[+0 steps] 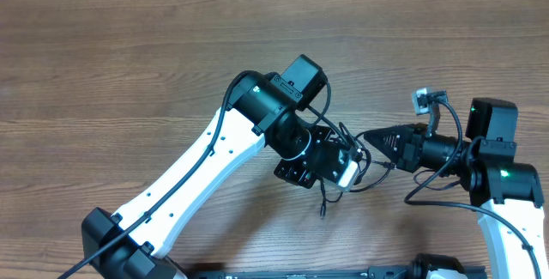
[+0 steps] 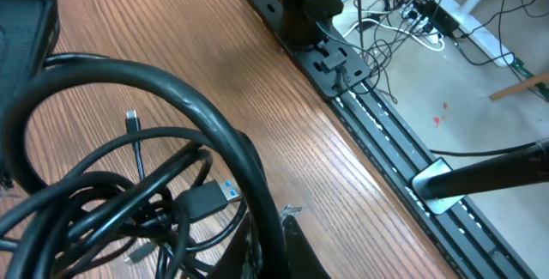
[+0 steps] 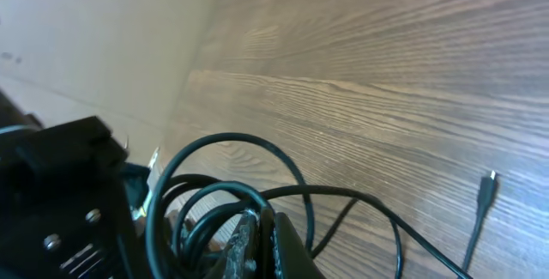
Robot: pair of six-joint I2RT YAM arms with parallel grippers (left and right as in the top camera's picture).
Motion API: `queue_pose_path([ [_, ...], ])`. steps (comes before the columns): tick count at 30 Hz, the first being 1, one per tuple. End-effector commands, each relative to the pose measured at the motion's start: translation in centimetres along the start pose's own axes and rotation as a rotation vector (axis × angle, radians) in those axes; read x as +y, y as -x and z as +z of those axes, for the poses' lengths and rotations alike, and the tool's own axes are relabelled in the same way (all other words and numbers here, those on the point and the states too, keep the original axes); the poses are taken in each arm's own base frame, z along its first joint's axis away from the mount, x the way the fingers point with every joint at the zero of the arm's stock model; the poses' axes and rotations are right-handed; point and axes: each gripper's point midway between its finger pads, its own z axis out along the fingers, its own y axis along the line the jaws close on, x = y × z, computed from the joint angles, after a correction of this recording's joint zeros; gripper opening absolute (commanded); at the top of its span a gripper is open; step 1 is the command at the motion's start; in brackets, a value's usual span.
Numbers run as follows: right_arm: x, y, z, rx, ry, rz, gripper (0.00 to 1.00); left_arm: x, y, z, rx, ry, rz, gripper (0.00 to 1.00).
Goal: Untangle cables
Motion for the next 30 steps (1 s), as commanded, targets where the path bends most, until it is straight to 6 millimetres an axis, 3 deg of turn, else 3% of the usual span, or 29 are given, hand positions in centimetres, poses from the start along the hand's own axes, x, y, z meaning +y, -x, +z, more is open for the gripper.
queue_pose_path([
  [1, -1.8, 0.3, -0.1, -0.02, -0.106, 0.099, 0.04, -0.6, 0.4, 0.2, -0.016, -0.027, -0.056, 0.04],
  [16, -6.4, 0.5, -3.5, -0.119, -0.278, 0.334, 0.04, -1.1, 0.3, 0.2, -0.012, -0.047, -0.095, 0.04],
  [30, -9.1, 0.1, -5.1, -0.146, -0.431, 0.37, 0.04, -1.1, 0.3, 0.2, -0.01, -0.047, -0.165, 0.04],
])
